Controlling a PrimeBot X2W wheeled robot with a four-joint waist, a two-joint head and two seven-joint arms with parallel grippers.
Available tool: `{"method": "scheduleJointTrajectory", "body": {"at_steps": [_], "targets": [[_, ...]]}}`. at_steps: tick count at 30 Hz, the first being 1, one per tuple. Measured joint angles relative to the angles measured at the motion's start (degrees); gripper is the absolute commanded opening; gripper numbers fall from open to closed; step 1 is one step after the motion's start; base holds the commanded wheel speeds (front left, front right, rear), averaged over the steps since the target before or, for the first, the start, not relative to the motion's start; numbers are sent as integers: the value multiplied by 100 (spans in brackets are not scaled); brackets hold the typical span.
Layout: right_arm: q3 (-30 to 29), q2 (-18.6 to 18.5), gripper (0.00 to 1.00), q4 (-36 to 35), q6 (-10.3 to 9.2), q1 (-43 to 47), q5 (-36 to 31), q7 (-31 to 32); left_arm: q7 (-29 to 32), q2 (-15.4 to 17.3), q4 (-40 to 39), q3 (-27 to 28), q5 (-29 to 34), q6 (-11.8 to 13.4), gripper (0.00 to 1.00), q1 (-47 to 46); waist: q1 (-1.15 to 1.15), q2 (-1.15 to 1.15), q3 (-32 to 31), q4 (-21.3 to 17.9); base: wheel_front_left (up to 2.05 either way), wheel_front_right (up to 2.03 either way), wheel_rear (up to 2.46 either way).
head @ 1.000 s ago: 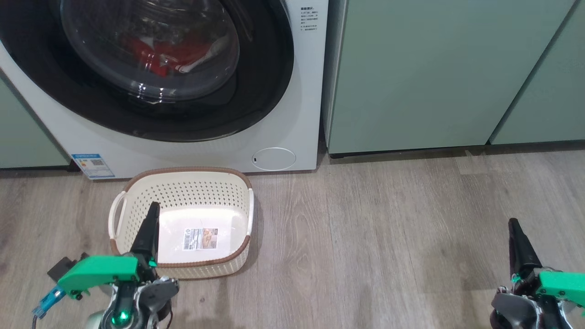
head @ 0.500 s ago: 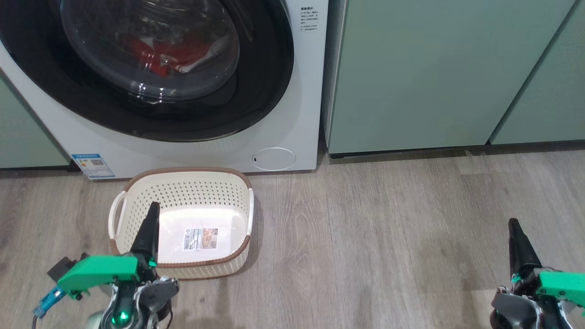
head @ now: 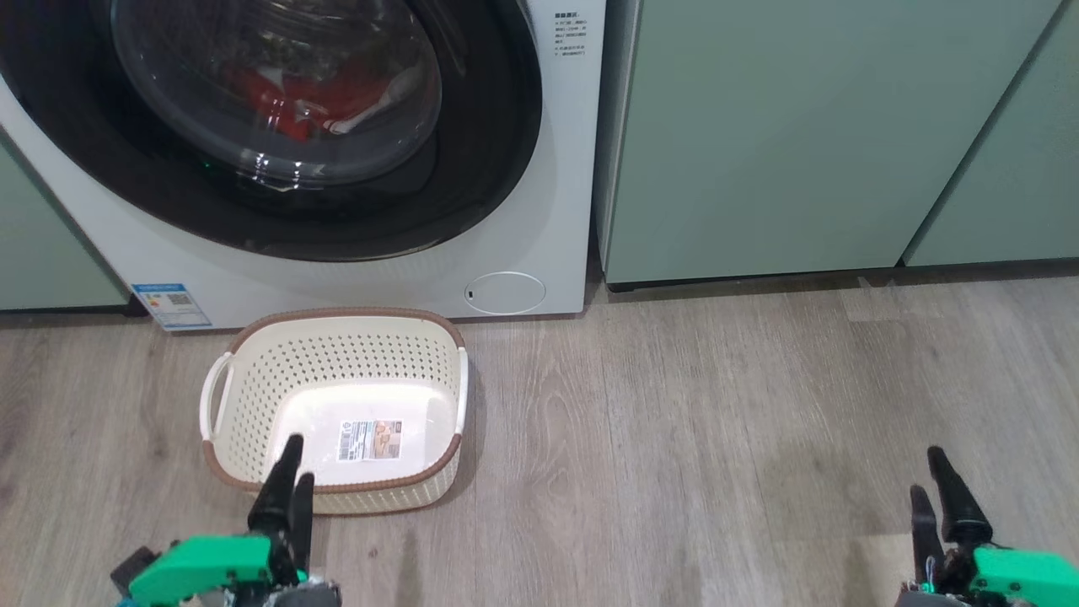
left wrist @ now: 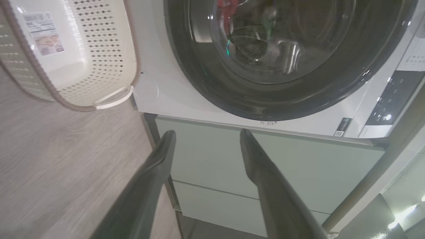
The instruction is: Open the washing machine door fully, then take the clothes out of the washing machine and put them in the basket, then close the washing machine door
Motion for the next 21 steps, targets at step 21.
{"method": "scheduleJointTrajectory", "body": {"at_steps": [21], "targets": [[292,0,100,-226,0,-77,-895,-367,-316,18,-186,-47,940,-1,100,-131,0,0,20,13,0,0,0]]}}
